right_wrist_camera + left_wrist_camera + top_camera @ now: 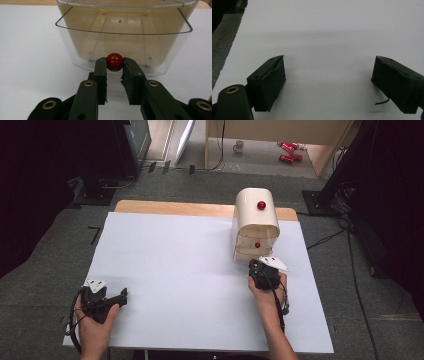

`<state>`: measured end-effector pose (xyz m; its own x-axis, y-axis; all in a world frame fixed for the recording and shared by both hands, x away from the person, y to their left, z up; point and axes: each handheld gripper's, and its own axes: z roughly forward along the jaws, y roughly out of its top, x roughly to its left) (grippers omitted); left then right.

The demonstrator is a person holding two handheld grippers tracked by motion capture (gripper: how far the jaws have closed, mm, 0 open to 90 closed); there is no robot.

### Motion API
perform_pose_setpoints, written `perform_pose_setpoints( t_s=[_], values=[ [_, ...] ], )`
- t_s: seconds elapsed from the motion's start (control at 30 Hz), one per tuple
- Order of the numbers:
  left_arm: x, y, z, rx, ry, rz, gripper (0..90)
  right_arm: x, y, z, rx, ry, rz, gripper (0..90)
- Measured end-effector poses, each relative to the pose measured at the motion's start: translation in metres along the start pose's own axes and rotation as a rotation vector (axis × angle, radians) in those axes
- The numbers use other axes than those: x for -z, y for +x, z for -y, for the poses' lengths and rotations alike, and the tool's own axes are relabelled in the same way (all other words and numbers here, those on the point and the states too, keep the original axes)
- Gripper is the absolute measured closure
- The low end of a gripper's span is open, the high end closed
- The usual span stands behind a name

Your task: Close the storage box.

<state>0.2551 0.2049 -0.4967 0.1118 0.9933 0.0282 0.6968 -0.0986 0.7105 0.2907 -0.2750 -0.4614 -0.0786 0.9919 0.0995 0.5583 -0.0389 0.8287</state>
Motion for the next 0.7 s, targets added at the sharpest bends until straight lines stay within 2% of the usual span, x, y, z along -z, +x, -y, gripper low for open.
perform_pose_setpoints(
  t_s=[0.7],
  values=[
    [0.000,0.000,0.000,0.000,0.000,0.000,11.8,-0.011,-0.002,-0.005,0.004,0.005,0.009,75.5]
  ],
)
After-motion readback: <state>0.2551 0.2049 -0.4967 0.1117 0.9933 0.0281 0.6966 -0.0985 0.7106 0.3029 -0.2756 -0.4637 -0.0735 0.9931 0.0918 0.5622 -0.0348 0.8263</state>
